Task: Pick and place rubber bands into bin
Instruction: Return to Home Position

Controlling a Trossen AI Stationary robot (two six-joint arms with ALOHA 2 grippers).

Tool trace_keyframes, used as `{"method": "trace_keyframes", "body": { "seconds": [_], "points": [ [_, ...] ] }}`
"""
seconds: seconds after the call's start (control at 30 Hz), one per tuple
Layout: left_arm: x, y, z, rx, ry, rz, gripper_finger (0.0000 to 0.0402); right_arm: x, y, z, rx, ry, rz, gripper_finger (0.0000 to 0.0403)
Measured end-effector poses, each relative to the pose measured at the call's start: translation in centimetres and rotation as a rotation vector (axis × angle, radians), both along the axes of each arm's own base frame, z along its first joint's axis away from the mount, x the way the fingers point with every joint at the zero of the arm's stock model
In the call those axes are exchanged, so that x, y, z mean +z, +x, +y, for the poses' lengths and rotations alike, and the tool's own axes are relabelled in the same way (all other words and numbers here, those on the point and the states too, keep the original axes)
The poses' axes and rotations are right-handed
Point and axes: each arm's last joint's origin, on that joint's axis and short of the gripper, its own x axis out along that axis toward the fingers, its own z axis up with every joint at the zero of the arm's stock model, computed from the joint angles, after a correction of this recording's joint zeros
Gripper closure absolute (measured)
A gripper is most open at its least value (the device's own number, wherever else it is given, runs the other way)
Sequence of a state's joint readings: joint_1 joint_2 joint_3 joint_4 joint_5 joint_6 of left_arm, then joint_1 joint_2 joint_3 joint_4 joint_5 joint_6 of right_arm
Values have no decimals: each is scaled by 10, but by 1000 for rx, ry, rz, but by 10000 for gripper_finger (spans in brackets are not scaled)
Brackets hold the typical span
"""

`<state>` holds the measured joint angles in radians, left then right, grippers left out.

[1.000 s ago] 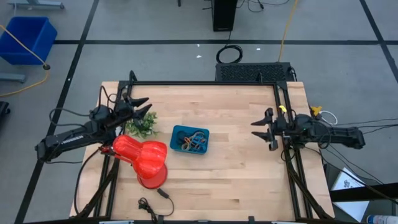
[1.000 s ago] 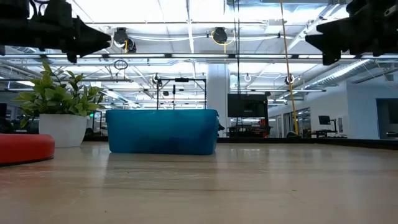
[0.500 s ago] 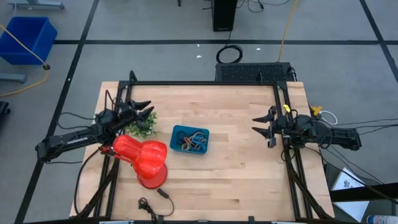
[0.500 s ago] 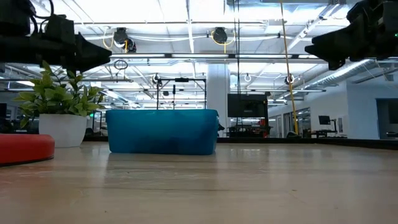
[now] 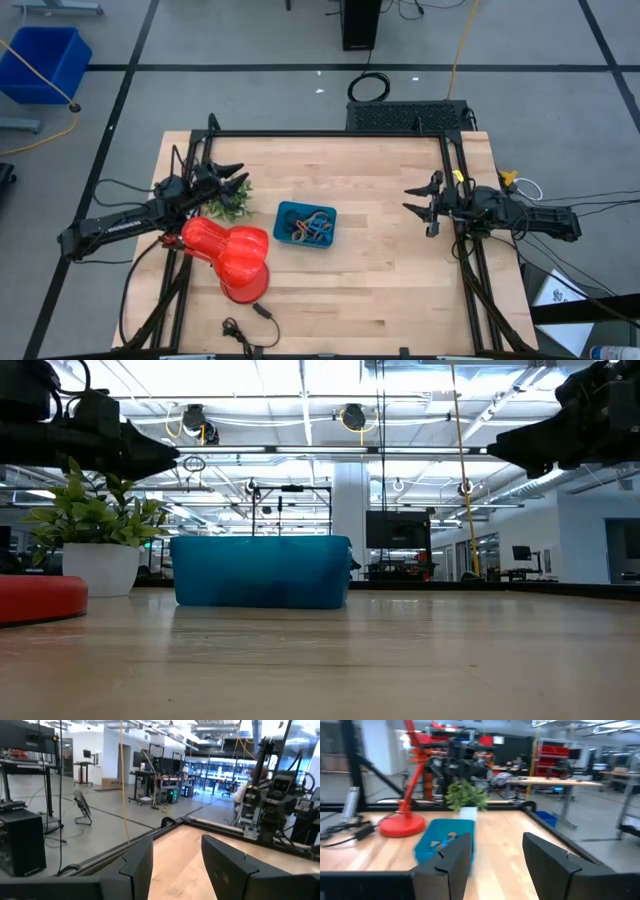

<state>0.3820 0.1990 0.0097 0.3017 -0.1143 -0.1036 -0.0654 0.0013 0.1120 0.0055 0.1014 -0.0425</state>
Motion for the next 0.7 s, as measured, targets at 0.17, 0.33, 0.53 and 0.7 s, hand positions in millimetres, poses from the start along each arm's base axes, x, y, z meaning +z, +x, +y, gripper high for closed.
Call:
{"method": "trace_keyframes", "body": {
  "seconds": [0.17, 0.33, 0.53, 0.7],
  "points": [
    [1, -4, -2, 4, 20, -12, 227, -2, 0, -2, -72, 12, 19, 233],
    [0, -9, -3, 18, 7, -8, 227, -4, 2, -1, -37, 16, -35, 233],
    [-9, -8, -3, 16, -34, 70, 227, -2, 2, 0, -3, 0, -74, 234],
    [-10, -7, -2, 17, -34, 85, 227, -2, 2, 1, 27, -1, -67, 234]
  ]
}}
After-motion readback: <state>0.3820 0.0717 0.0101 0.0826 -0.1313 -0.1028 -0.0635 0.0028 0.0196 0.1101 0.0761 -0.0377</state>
